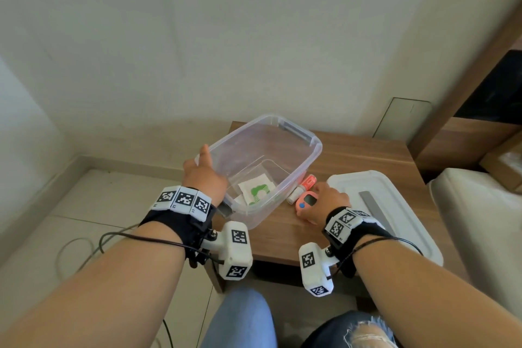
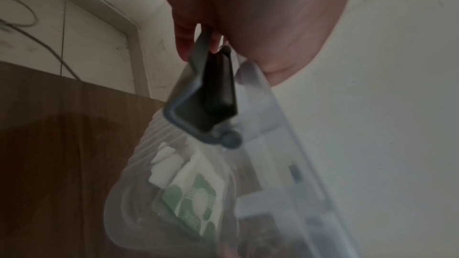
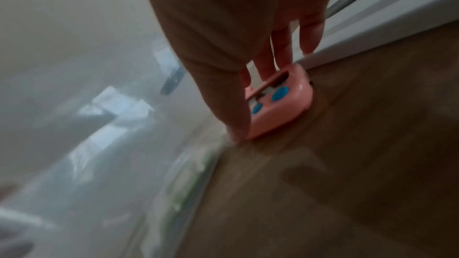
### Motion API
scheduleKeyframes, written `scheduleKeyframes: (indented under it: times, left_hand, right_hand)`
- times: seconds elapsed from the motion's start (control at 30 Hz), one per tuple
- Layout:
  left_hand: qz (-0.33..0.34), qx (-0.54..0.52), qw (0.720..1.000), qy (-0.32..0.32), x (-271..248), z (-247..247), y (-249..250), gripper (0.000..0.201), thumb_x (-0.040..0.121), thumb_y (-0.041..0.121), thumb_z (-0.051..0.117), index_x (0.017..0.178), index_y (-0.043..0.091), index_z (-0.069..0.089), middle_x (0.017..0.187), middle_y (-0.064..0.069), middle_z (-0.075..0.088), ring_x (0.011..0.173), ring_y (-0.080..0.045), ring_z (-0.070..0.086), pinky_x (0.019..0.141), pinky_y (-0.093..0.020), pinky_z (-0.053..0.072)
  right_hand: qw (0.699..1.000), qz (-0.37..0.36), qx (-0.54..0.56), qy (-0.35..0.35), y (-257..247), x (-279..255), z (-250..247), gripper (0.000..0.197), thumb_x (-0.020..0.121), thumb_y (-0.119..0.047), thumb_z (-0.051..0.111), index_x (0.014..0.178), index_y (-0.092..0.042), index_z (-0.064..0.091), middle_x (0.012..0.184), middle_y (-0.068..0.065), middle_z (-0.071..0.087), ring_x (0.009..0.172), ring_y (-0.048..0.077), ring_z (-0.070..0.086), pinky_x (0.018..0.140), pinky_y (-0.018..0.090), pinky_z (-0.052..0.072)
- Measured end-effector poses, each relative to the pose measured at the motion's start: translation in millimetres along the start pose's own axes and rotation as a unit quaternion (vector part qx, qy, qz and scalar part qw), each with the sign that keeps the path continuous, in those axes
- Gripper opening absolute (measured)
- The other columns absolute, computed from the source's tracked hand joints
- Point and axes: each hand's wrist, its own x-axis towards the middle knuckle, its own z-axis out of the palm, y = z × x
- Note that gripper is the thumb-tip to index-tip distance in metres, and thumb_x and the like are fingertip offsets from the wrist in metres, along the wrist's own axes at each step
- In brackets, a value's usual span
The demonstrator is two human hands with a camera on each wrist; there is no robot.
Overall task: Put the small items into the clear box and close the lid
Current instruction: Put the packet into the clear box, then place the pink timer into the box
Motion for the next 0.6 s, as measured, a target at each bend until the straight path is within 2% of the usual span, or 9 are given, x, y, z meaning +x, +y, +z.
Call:
scheduleKeyframes:
  times: [0.07, 0.2, 0.33, 0.43, 0.53, 0.6]
  left_hand:
    - [0.0, -0.001, 1.0, 0.001, 1, 0, 0, 0.076, 0.091, 0.012, 0.04, 0.151, 0.034, 0.0, 0.155, -0.013, 0.01, 0.121, -0.037, 0.05, 0.08, -0.036, 0.05]
    - [-0.004, -0.008, 1.0, -0.004, 1, 1, -2, 0.076, 0.09, 0.011, 0.039, 0.151, 0.034, -0.001, 0.154, -0.012, 0.012, 0.115, -0.036, 0.053, 0.075, -0.035, 0.051]
    - [-0.004, 0.0, 1.0, -0.002, 1, 1, -1, 0.076, 0.091, 0.01, 0.039, 0.151, 0.034, -0.001, 0.152, -0.013, 0.014, 0.116, -0.037, 0.052, 0.076, -0.036, 0.049]
    - [-0.01, 0.004, 1.0, 0.001, 1, 1, 1, 0.075, 0.091, 0.009, 0.038, 0.151, 0.034, 0.0, 0.153, -0.013, 0.012, 0.119, -0.039, 0.05, 0.081, -0.038, 0.049]
    - [-0.011, -0.009, 1.0, -0.007, 1, 0, 1, 0.076, 0.091, 0.008, 0.038, 0.151, 0.034, 0.001, 0.155, -0.011, 0.008, 0.12, -0.039, 0.049, 0.088, -0.041, 0.053]
    - [-0.011, -0.012, 1.0, -0.011, 1, 0, 1, 0.077, 0.09, 0.008, 0.039, 0.151, 0.034, 0.001, 0.156, -0.011, 0.007, 0.121, -0.039, 0.049, 0.09, -0.043, 0.054]
  right_hand:
    - [0.999, 0.002, -0.045, -0.008, -2, -1, 6, 0.065, 0.072, -0.037, 0.069, 0.129, -0.022, 0.042, 0.125, 0.004, 0.054, 0.12, 0.027, 0.045, 0.095, 0.039, 0.044]
    - [0.998, -0.01, -0.057, 0.04, 3, -5, 16, 0.059, 0.076, -0.031, 0.064, 0.13, -0.026, 0.041, 0.127, 0.003, 0.054, 0.119, 0.026, 0.045, 0.098, 0.039, 0.039]
    - [0.99, 0.037, 0.07, 0.116, 9, -8, 3, 0.054, 0.077, -0.044, 0.06, 0.125, -0.025, 0.045, 0.119, 0.004, 0.059, 0.112, 0.028, 0.052, 0.097, 0.043, 0.043]
    - [0.961, 0.053, 0.202, 0.181, 8, -10, -23, 0.059, 0.074, -0.04, 0.064, 0.127, -0.022, 0.045, 0.12, 0.006, 0.059, 0.113, 0.029, 0.052, 0.097, 0.047, 0.045]
    - [0.93, -0.011, 0.278, 0.243, -6, -13, -47, 0.062, 0.07, -0.033, 0.07, 0.126, -0.021, 0.046, 0.117, 0.003, 0.06, 0.111, 0.027, 0.054, 0.094, 0.047, 0.048]
    - [0.921, -0.071, 0.289, 0.252, -23, -17, -57, 0.061, 0.07, -0.032, 0.071, 0.125, -0.022, 0.048, 0.115, 0.001, 0.061, 0.111, 0.026, 0.054, 0.094, 0.046, 0.049]
